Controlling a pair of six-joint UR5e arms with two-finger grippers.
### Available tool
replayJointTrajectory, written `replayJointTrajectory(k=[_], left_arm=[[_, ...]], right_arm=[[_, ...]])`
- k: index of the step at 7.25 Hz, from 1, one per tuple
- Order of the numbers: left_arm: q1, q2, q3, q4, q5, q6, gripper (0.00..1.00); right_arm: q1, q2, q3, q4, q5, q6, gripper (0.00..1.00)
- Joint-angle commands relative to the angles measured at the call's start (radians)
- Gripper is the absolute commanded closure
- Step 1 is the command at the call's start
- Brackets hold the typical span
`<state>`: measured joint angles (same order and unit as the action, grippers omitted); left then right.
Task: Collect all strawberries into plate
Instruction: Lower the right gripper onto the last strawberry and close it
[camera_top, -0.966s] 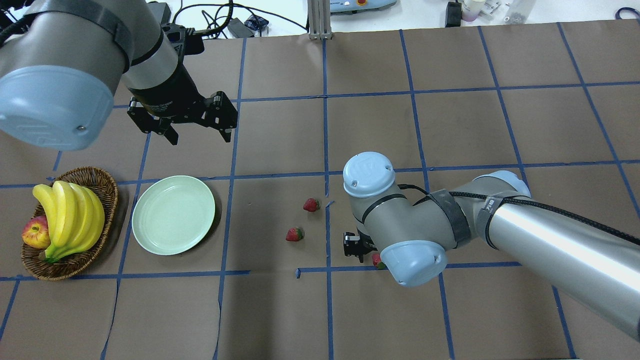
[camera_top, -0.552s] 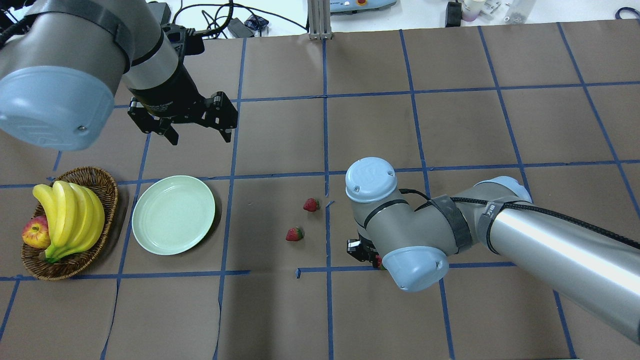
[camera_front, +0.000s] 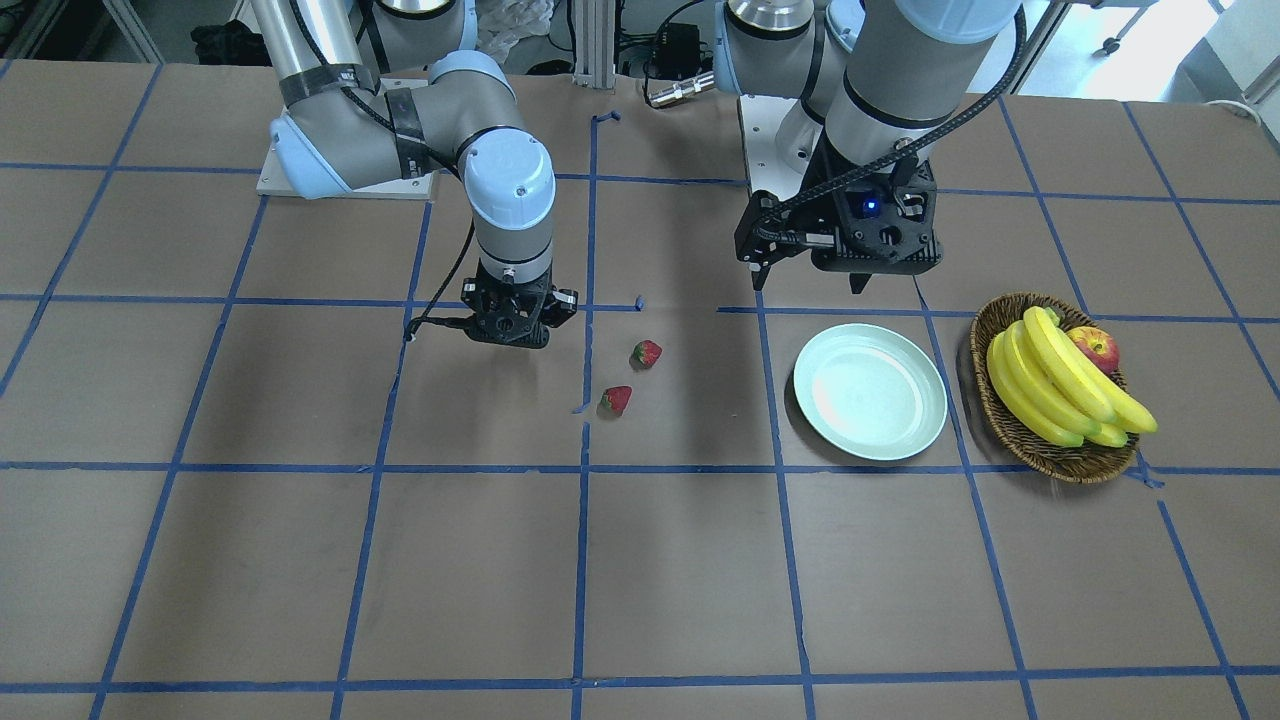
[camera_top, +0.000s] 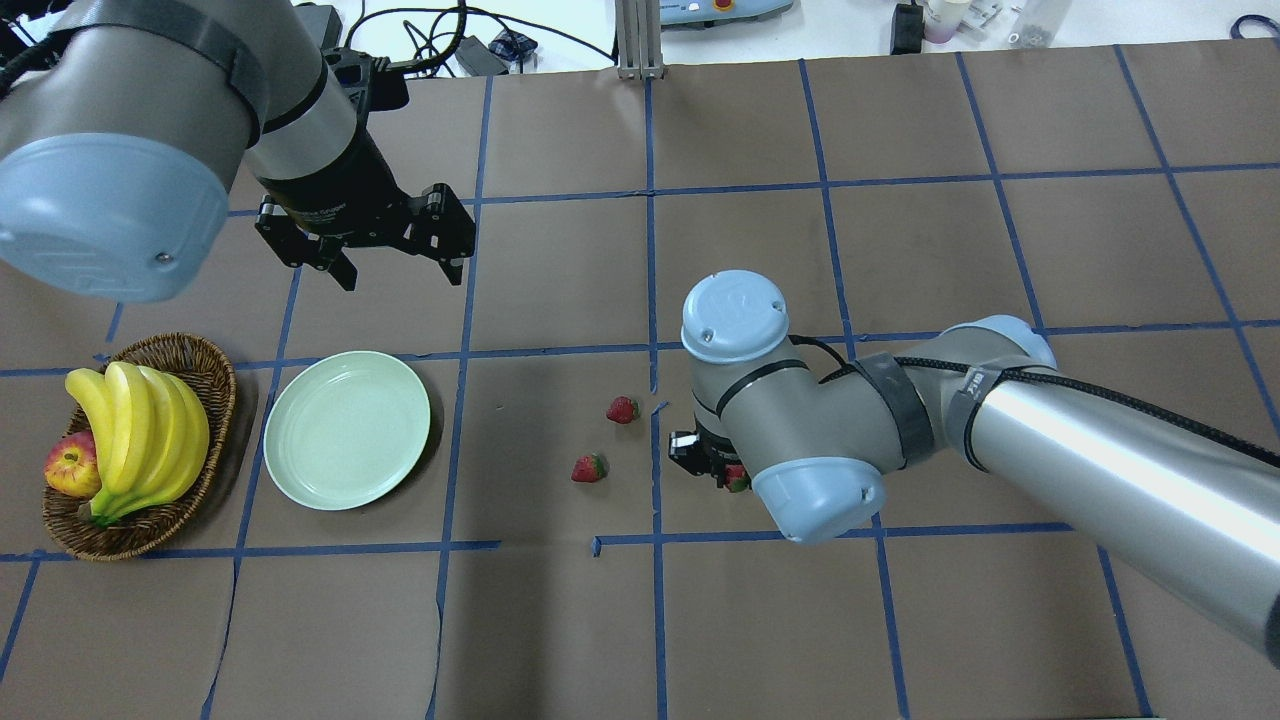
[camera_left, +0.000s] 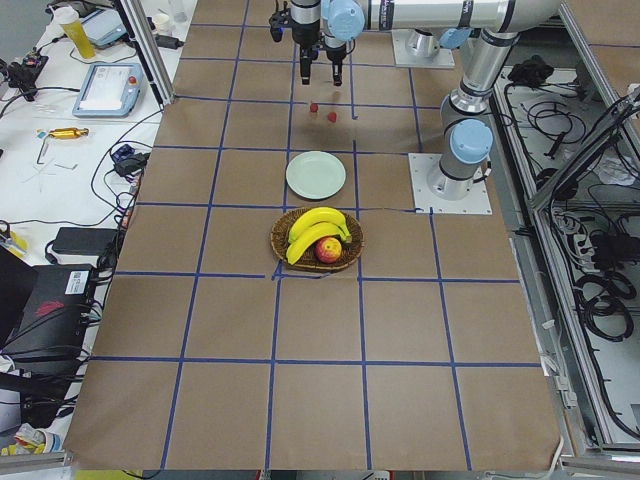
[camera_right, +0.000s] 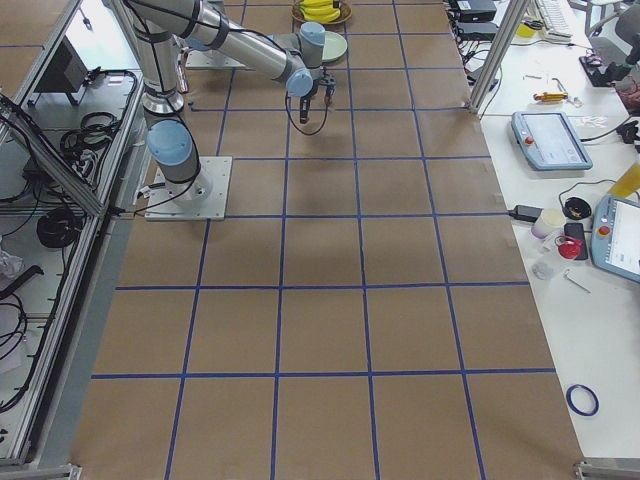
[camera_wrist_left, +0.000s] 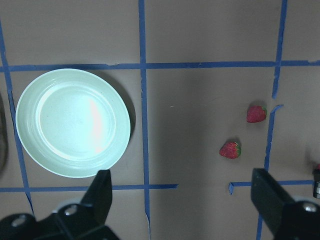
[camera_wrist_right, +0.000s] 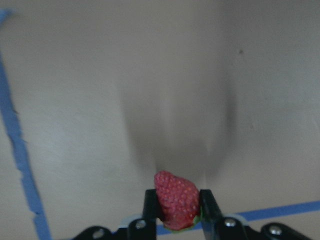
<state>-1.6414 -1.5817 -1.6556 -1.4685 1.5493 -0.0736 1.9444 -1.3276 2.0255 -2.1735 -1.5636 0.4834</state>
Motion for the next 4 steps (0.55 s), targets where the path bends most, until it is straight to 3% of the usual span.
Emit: replayJointTrajectory(k=[1, 2, 4], left_arm=[[0.002, 0.005, 0.002, -0.003, 0.000, 0.002, 0.00], [0.006, 0.005, 0.005, -0.004, -0.002, 0.002, 0.00], [0.017, 0.011, 0.002, -0.007, -0.003, 0.032, 0.00]], right_arm=[[-0.001, 0.114, -0.195, -0.006, 0.179, 0.131, 1.00], [0.005, 0.173, -0.270, -0.006, 0.222, 0.218, 1.00], [0.057, 0.211, -0.320, -0.008, 0.235, 0.260, 1.00]])
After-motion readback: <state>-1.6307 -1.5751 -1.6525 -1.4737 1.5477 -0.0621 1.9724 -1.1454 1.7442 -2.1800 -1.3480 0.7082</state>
